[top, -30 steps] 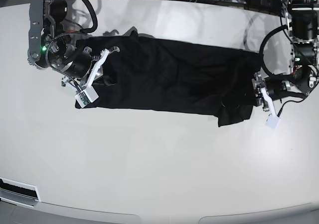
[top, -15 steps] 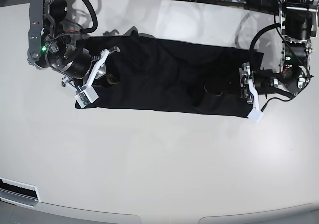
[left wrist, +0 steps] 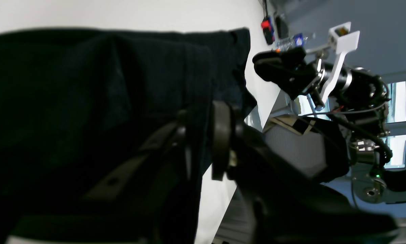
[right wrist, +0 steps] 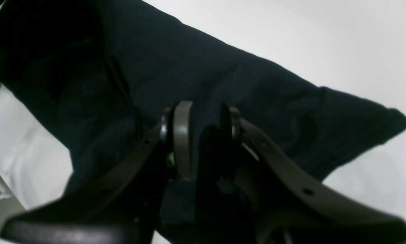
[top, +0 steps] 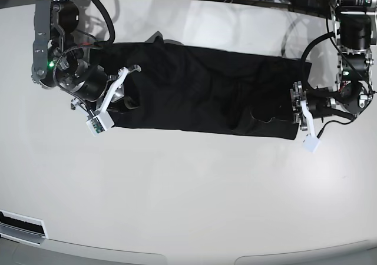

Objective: Layout the t-shirt on the table in an organized manner, then fold the t-shirt properly
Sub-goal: 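Fold the strip end with the left gripper inward toward the right gripper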

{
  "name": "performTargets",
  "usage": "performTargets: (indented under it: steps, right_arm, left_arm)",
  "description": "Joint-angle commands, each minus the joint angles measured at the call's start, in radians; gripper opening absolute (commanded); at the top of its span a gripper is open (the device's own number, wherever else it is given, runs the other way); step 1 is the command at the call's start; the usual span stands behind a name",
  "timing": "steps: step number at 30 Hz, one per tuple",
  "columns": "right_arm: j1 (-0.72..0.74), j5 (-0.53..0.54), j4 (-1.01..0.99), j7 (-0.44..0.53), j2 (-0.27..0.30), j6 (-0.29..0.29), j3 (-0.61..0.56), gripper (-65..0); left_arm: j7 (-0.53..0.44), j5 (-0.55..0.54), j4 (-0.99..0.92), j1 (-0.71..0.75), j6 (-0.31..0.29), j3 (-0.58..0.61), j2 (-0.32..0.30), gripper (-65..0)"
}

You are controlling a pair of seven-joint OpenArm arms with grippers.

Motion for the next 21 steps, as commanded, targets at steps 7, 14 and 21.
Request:
performTargets:
  steps: [7, 14, 21]
  right_arm:
    - [0.010, 0.019, 0.018, 0.005, 0.003, 0.006, 0.003, -48.2]
    - [0.007, 0.023, 0.018, 0.004, 0.003, 0.006, 0.003, -48.2]
    - [0.010, 0.069, 0.018, 0.004, 0.001, 0.006, 0.003, -48.2]
  left_arm:
    - [-0.123, -0.025, 0.069, -0.029, -0.007, -0.181, -0.063, -65.0]
    - [-0.136, 0.054, 0.083, -0.004, -0.007, -0.323, -0.148, -65.0]
    - [-0.151, 0.131, 0.083, 0.077, -0.007, -0.196, -0.208, -65.0]
